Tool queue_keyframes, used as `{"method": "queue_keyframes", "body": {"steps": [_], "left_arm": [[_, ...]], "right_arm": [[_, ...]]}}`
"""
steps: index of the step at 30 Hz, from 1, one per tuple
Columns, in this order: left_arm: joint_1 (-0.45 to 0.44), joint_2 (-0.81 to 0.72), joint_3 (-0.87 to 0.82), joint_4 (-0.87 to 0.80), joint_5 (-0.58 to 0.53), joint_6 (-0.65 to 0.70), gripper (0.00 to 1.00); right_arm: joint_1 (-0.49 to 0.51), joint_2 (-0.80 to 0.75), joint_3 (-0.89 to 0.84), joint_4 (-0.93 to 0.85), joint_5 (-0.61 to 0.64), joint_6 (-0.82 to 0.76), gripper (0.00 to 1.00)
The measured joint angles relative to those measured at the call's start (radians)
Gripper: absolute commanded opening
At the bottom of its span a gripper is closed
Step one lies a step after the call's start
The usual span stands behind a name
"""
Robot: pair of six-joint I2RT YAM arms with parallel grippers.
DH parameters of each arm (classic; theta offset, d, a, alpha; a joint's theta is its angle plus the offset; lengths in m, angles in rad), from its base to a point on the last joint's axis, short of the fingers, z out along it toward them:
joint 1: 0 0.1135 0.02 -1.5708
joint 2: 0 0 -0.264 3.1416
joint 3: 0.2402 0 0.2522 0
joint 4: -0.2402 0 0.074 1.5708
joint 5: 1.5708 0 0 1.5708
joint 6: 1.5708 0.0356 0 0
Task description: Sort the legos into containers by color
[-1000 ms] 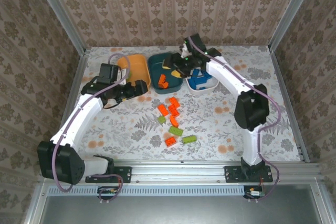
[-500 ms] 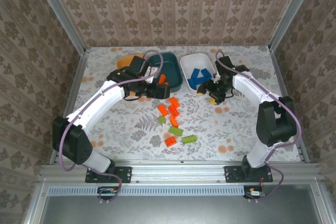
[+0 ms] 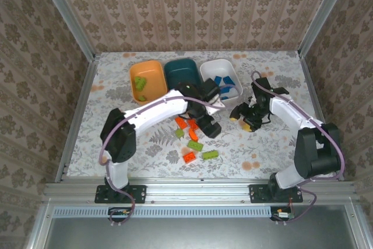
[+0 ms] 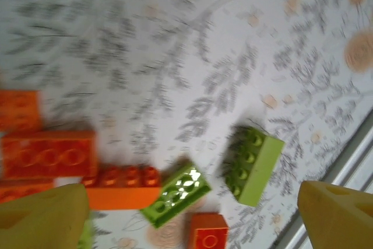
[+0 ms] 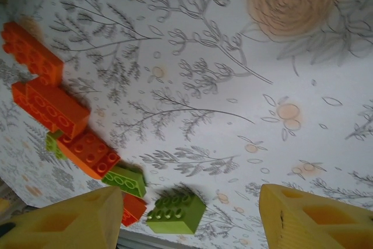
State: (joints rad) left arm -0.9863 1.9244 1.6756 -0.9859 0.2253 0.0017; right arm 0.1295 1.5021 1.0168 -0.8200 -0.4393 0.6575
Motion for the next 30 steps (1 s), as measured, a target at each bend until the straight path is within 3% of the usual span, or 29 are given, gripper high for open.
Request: {"method": "queue_keyframes", "body": {"steps": [11,21,27,30], "left_arm": [[-0.153,0.082,-0.011,-0.042,0.042,0.069,0.85],[-0.158,0.135,-0.043,-0.009,0.067,0.087,0.75],[-0.161,0.238,-0.041,-0.004,0.058,0.091,0.54],[-0.159,0.236,-0.037,0.003,0.048,0.084,0.37]], "right_arm": [[-0.041,-0.059,-0.089,0.000,0.004,-0.001,0.64],[-0.055,-0.060,-0.092,0.000,0.003,-0.001,0.64],[-0.063,-0.060,-0.091,0.000,0.003,-0.001,0.64],[-0.069,-0.060,-0.091,0.000,0.003,-0.001,0.64]]}}
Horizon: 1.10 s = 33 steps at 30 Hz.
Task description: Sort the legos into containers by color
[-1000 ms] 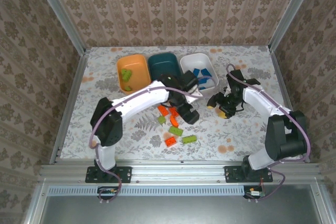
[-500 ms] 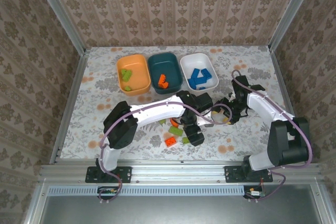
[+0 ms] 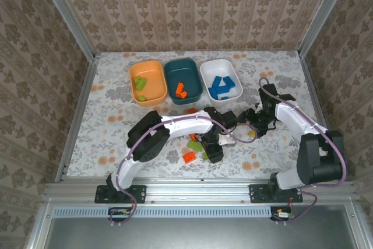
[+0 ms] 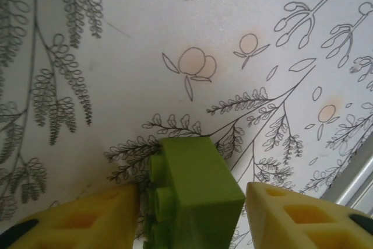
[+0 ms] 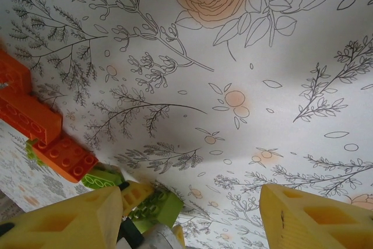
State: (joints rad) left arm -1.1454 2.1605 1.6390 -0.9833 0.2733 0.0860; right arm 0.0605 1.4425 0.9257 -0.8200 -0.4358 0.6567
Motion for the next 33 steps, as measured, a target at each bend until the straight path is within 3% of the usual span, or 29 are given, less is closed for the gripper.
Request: {"method": "queue_keyframes", "body": {"steps": [5,11,15,20,25,33], "left_arm": [[-0.008,-0.001,-0.003,0.011,-0.036,-0.010,0.13],[-0.010,-0.014,-0.003,0.010,-0.100,-0.015,0.11],[0.037,-0.061,0.009,-0.014,-0.168,-0.033,0.11],[0.179,-0.172,0.121,-0.053,-0.267,-0.056,0.11],[0.377,-0.262,0.219,-0.072,-0.335,-0.075,0.11],[0.676,-0.210,0.260,-0.087,-0.376,-0.117,0.11]], "right_arm": [[-0.011,-0.002,0.000,0.000,0.000,0.000,0.64],[-0.024,-0.003,0.000,0.000,0.000,-0.003,0.64],[-0.040,-0.003,0.000,0.001,0.000,-0.003,0.64],[-0.051,-0.001,0.003,0.002,-0.005,-0.001,0.64],[-0.050,0.016,0.010,0.012,-0.021,0.009,0.63],[-0.018,0.026,0.038,0.012,-0.035,0.020,0.63]]}}
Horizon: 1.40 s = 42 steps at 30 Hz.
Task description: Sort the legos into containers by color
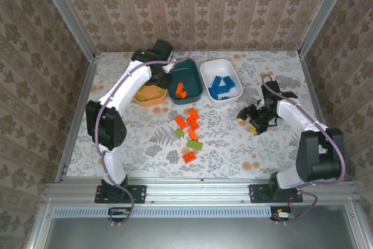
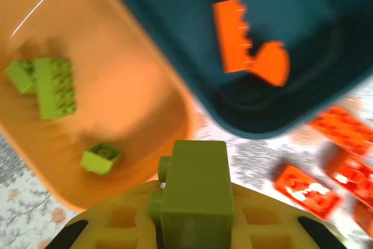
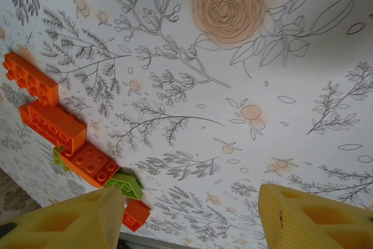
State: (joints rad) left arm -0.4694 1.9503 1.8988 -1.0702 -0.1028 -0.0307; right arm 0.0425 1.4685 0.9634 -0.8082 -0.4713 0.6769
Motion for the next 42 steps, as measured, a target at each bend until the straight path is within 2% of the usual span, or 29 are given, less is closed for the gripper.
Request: {"method": "queue_keyframes", "body": {"steps": [7,13,18,23,27,30,34,42], "left_arm": [[0.121,0.123,0.022,0.002,0.002,-0.016,0.12],[0.158,0.216,0.046,0.010,0.024,-0.043,0.21],[0.183,0.243,0.046,0.011,0.050,-0.064,0.45],[0.209,0.243,0.048,0.016,0.073,-0.087,0.67],[0.214,0.229,0.048,0.015,0.097,-0.105,0.75],[0.214,0.167,0.034,0.019,0.121,-0.114,0.78],[0.208,-0.017,-0.051,0.029,0.149,-0.132,0.81],[0.175,-0.366,-0.309,0.027,0.179,-0.163,0.85]], "right_arm": [[0.042,-0.006,0.001,-0.009,0.000,0.000,0.63],[0.122,-0.038,0.001,-0.010,0.001,-0.005,0.64],[0.230,-0.041,0.017,-0.011,0.009,-0.050,0.63],[0.320,-0.041,0.047,0.019,0.021,-0.164,0.65],[0.412,-0.038,0.071,0.031,0.058,-0.331,0.65],[0.515,-0.010,0.117,0.027,0.110,-0.478,0.65],[0.633,0.078,0.184,0.018,0.179,-0.627,0.61],[0.747,0.266,0.265,0.004,0.289,-0.733,0.59]]}}
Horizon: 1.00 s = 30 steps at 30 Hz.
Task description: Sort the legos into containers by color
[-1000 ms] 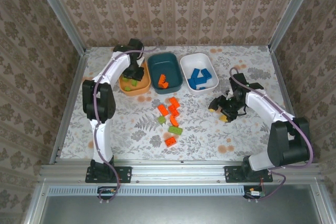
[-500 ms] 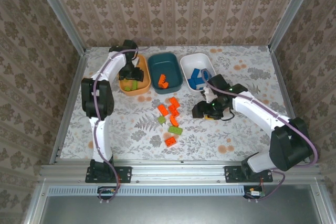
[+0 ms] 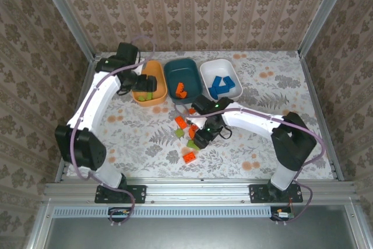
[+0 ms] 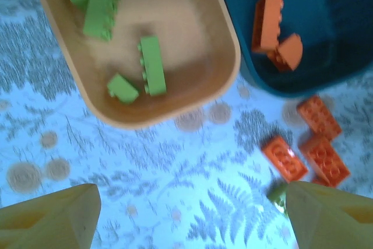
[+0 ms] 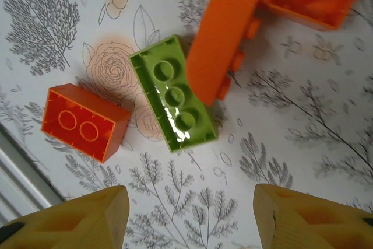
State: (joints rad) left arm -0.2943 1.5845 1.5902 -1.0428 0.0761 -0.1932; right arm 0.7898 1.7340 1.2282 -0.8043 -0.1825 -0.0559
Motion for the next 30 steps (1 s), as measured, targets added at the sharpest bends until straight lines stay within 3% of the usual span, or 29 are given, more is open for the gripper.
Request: {"method": "queue_keyframes", "body": {"steps": [7,23,30], "left_arm": [[0.008,-0.106,-0.142,-0.025,0.003,-0.016,0.87],[0.053,-0.174,-0.203,-0.023,0.041,-0.025,0.88],[0.054,-0.179,-0.206,-0.020,0.052,-0.025,0.89]], "right_arm": [[0.062,0.078,0.014,0.000,0.070,-0.021,0.60],[0.105,0.130,0.032,0.000,0.183,-0.019,0.65],[0.130,0.180,0.065,-0.007,0.245,0.003,0.59]]}}
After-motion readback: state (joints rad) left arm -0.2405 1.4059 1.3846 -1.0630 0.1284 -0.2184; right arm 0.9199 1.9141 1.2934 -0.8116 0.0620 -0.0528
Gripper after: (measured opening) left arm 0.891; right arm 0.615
